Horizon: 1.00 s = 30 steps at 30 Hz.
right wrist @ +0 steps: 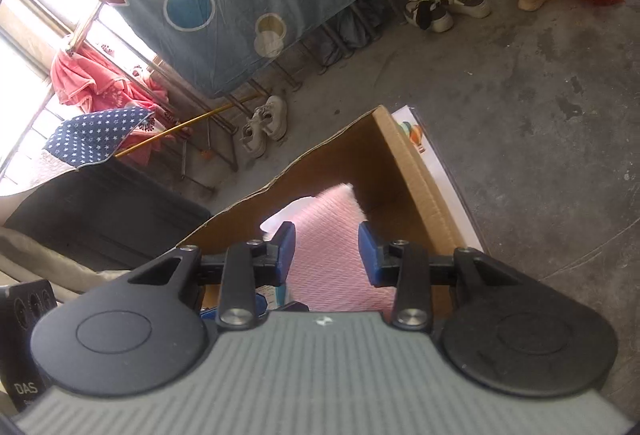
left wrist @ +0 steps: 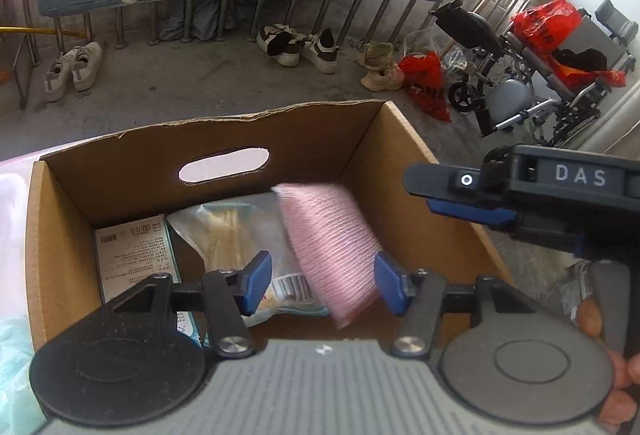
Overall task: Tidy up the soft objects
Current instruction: 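Carry the pink sponge with the right tool over the cardboard box, then release the sponge into the box and withdraw the right tool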
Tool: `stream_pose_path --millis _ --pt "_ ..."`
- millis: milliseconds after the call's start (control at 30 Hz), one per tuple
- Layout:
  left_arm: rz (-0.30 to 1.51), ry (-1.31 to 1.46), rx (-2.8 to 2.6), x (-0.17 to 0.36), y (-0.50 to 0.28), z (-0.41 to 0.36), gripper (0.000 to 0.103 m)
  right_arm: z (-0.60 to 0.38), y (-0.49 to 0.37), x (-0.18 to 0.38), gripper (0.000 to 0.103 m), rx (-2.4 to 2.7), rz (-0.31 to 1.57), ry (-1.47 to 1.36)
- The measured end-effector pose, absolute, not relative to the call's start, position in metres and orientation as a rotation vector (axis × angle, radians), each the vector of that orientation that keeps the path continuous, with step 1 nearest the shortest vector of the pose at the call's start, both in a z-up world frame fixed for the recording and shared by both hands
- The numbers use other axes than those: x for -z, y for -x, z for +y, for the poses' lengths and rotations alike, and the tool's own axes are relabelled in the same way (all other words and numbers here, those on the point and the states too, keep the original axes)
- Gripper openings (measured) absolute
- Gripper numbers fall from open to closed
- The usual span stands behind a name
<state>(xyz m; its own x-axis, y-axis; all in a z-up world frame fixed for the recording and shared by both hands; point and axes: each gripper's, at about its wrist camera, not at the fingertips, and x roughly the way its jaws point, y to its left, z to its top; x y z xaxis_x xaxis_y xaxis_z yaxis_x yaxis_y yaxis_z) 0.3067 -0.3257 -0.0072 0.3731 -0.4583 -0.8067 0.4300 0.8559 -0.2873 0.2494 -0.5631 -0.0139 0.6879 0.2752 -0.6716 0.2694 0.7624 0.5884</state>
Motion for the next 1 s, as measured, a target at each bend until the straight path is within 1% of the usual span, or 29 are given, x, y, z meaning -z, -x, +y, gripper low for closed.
stream_pose_path --millis 167,267,333,500,533,567,600,633,700,900,1000 --pt "1.024 0.037 0.554 0.000 -0.303 -0.310 0.058 -0.568 -0.242 0.028 0.035 -0.006 0.849 -0.750" --pt "1.007 0.030 0.535 -0.013 -0.297 -0.298 0.059 -0.563 -0.234 0.023 0.035 -0.011 0.842 -0.766" --pt "0.992 0.026 0.518 -0.025 -0.291 -0.288 0.061 -0.560 -0.227 0.014 0.035 -0.013 0.831 -0.766" --pt "0.945 0.014 0.465 -0.058 -0.268 -0.251 0.070 -0.545 -0.198 -0.018 0.035 -0.053 0.800 -0.781" --pt "0.930 0.003 0.445 -0.066 -0.259 -0.239 0.071 -0.541 -0.191 -0.026 0.036 -0.067 0.791 -0.787" --pt "0.912 -0.009 0.432 -0.074 -0.250 -0.227 0.074 -0.537 -0.183 -0.033 0.036 -0.082 0.781 -0.791" --pt "0.897 -0.017 0.423 -0.078 -0.243 -0.218 0.078 -0.531 -0.174 -0.039 0.038 -0.099 0.772 -0.791" --pt "0.878 -0.028 0.411 -0.084 -0.232 -0.206 0.080 -0.525 -0.165 -0.045 0.043 -0.115 0.764 -0.791" --pt "0.848 -0.049 0.385 -0.095 -0.211 -0.181 0.085 -0.510 -0.152 -0.053 0.046 -0.146 0.758 -0.790" --pt "0.796 -0.044 0.300 -0.114 -0.148 -0.087 0.087 -0.445 -0.121 -0.069 0.048 -0.265 0.778 -0.804" --pt "0.773 -0.026 0.232 -0.114 -0.122 -0.040 0.088 -0.410 -0.116 -0.072 0.048 -0.334 0.800 -0.806"
